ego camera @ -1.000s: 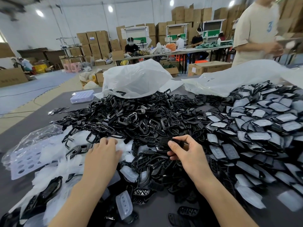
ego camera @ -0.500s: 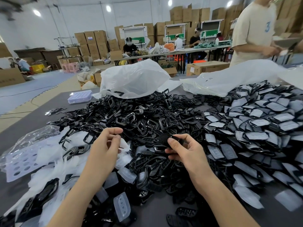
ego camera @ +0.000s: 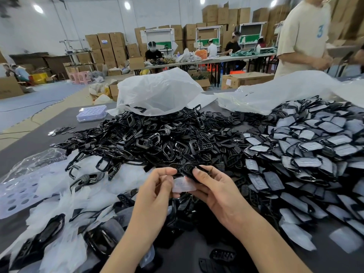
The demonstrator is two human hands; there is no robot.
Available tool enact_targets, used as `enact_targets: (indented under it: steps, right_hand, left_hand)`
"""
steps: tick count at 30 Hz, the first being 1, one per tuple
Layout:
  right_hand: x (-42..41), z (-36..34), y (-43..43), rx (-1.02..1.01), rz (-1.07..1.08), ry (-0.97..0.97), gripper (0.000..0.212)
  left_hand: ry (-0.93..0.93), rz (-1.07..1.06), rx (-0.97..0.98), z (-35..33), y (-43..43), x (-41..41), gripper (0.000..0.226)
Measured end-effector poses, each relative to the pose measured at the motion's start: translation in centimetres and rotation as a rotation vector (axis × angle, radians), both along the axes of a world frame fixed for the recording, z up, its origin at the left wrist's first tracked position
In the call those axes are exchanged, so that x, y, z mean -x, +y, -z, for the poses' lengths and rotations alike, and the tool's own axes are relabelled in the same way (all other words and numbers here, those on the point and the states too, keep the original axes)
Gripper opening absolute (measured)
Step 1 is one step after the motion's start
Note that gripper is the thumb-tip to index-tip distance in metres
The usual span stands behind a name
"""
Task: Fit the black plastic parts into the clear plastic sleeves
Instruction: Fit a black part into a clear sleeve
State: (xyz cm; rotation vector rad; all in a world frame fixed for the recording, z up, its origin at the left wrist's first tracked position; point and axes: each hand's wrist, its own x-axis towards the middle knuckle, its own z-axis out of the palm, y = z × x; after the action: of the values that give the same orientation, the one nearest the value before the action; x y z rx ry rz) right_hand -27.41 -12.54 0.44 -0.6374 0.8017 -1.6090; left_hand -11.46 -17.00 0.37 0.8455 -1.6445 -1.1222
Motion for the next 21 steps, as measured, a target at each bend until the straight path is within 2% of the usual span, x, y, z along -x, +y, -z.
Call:
enact_targets:
  steps: [4, 7, 9, 13, 18, 21]
  right_hand:
    - [0.0, 0.2, 0.0, 0.010, 0.029, 0.029, 0.027]
    - [0.2, 0.3, 0.0, 0.016, 0.036, 0.040, 0.025]
    - [0.3, 0.3, 0.1, 0.026, 0.028, 0.054, 0.024]
    - [0.1, 0.3, 0.2, 0.024, 0.039, 0.114, 0.021]
    - [-0.4, 0.1, 0.2, 0.036, 0.117, 0.231, 0.010]
    - [-0.5, 0.1, 0.3, 0.038, 0.135, 0.271, 0.013]
  left_hand:
    - [0.131, -0.027, -0.101, 0.2, 0.4, 0.2, 0.041]
    - [0.079, 0.031, -0.098, 0.2, 0.7, -0.3, 0.050]
    - [0.010, 0.051, -0.066, 0.3, 0.9, -0.4, 0.044]
    - [0.068, 0.051, -0.110, 0.4, 1.1, -0.2, 0.017]
    - [0.196, 0.144, -0.276, 0.1, 1.1, -0.1, 0.035]
    - [0.158, 0.109, -0.279, 0.2, 1.1, -0.1, 0.027]
